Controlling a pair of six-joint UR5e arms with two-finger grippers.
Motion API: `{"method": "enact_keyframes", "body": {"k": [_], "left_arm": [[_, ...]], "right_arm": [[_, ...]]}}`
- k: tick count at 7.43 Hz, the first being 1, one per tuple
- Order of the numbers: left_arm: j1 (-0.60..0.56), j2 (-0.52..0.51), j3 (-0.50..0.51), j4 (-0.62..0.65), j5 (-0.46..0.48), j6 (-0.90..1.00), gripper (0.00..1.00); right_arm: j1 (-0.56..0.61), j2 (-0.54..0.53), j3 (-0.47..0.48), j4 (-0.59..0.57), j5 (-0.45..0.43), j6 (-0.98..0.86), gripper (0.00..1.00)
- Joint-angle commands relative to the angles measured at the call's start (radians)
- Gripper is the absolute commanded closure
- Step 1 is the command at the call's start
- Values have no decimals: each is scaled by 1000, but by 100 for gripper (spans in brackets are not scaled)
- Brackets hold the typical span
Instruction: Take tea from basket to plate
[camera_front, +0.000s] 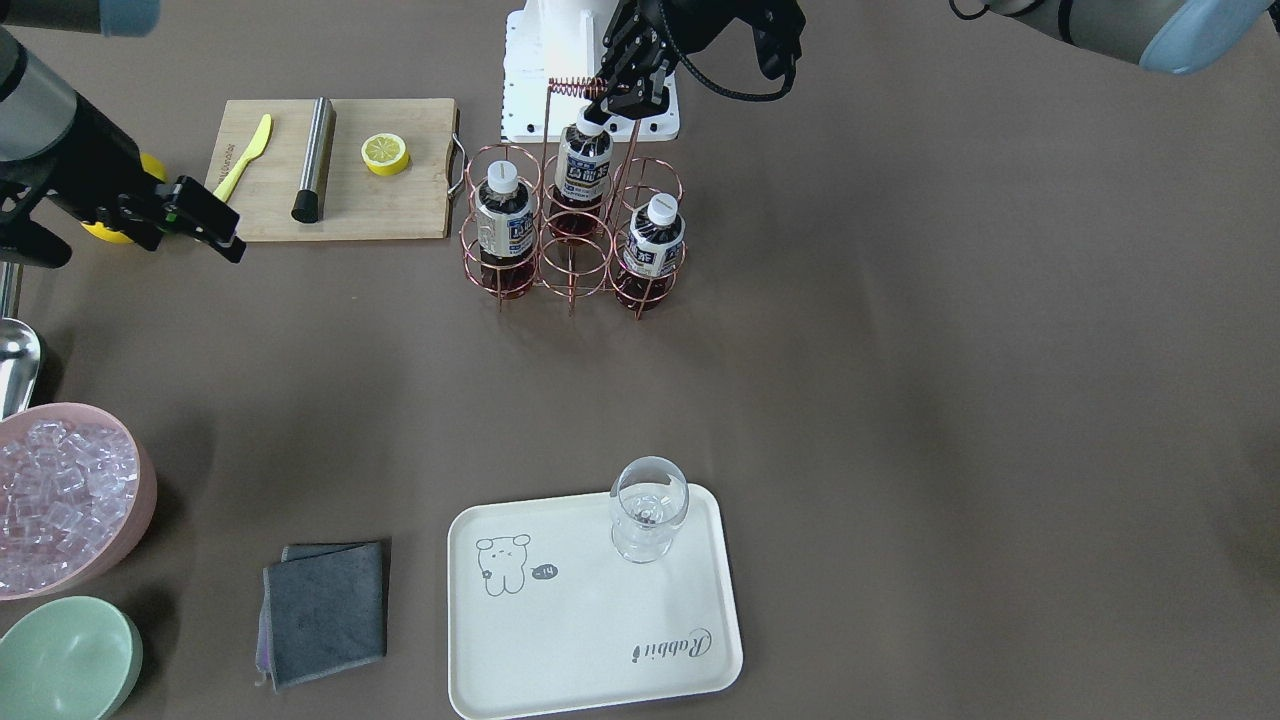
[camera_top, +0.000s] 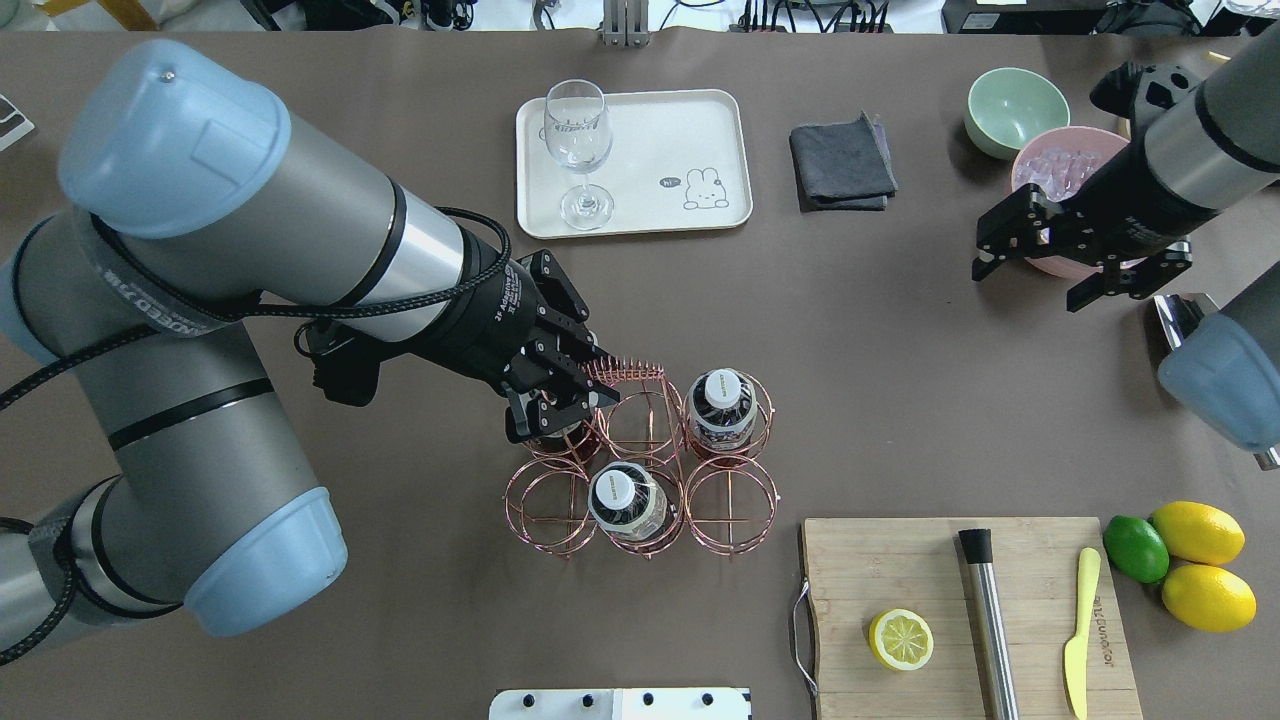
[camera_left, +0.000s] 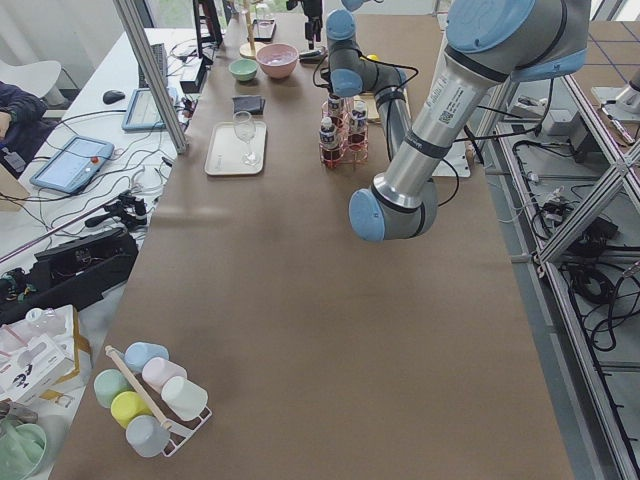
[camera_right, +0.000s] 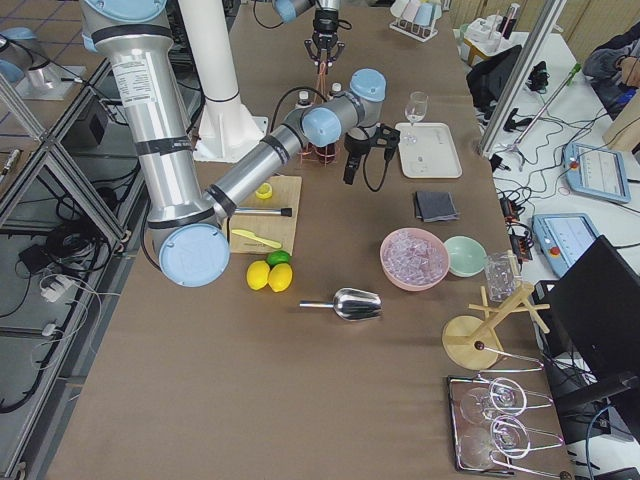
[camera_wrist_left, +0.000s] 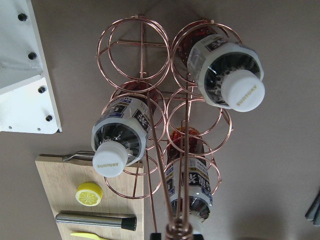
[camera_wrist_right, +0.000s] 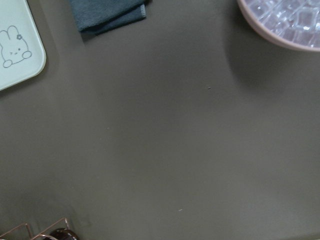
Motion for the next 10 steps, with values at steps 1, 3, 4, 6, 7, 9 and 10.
{"method": "enact_keyframes", "body": {"k": [1, 3, 4, 6, 7, 9, 10], "left_arm": [[-5, 13, -5, -1, -15, 0, 100], [-5, 17, -2, -3, -15, 4, 100], [-2, 27, 3, -15, -12, 7, 100], [-2, 31, 3, -21, -13, 8, 100], [-2, 31, 3, -21, -13, 8, 100], [-2, 33, 5, -21, -15, 8, 100], [-2, 33, 6, -21, -13, 8, 100]], "right_arm": [[-117, 92, 7, 4, -32, 267, 1], [-178, 184, 7, -23, -54, 372, 1], [-190, 250, -10, -70, -54, 374, 1], [-244, 402, -54, -208, -90, 374, 1], [-276, 425, -67, -235, -127, 374, 1], [-355, 461, -76, -290, -191, 374, 1], [-383, 464, -81, -307, -227, 374, 1]]}}
